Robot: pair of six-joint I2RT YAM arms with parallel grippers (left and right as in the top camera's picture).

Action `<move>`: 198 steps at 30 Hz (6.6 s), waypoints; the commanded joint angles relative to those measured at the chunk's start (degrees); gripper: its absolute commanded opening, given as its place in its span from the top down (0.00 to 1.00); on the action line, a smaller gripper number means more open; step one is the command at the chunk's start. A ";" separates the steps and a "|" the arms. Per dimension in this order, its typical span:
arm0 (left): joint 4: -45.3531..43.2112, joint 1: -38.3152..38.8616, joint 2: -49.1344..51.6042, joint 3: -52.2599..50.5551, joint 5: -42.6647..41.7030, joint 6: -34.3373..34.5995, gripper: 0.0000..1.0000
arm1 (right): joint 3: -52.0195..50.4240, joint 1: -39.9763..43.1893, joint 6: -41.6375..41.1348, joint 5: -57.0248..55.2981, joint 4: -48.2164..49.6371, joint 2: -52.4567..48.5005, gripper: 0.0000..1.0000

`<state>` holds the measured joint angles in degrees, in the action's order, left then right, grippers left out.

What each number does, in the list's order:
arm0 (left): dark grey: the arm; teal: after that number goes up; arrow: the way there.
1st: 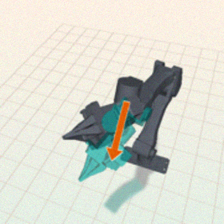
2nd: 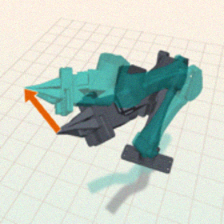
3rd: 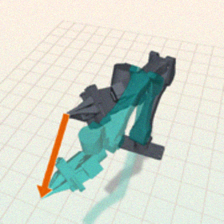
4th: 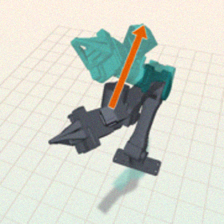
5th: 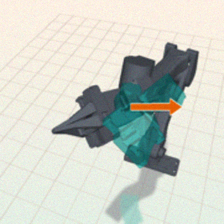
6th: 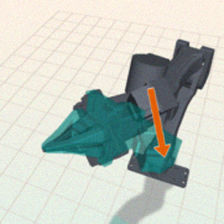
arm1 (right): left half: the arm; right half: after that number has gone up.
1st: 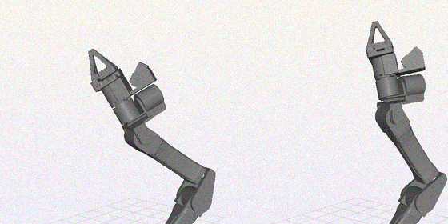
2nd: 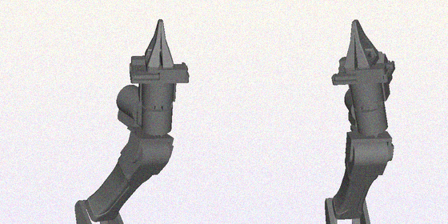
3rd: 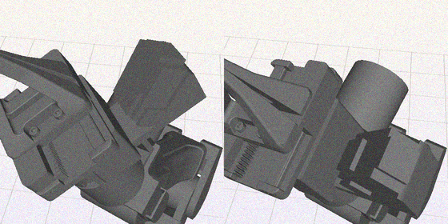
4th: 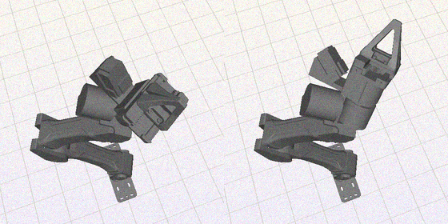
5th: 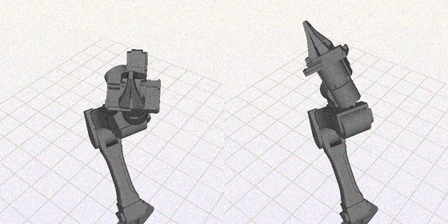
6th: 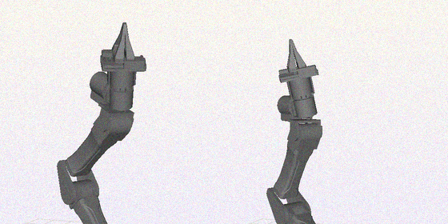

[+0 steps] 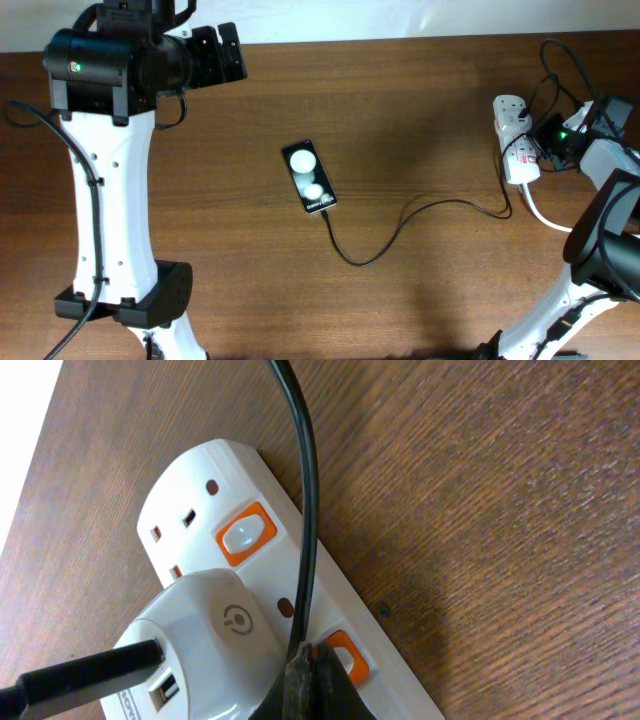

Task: Plug charger to phone and switch on socket

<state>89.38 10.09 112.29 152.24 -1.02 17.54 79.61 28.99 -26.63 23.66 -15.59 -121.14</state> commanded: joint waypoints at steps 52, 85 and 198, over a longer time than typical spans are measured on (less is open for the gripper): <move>-0.09 -0.13 0.24 0.26 0.85 -0.50 0.01 | 5.18 5.35 0.85 -1.46 -9.20 5.90 0.96; -0.07 -0.13 0.24 0.26 0.85 -0.50 0.01 | 5.60 -11.96 14.49 -1.62 -30.12 42.34 0.96; -0.09 -0.13 0.24 0.26 0.85 -0.50 0.01 | -73.42 -32.37 26.64 -23.71 16.94 120.96 0.01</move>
<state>89.38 10.09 112.29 152.24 -0.99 17.52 7.75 -2.96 -0.01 -0.19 0.99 -1.21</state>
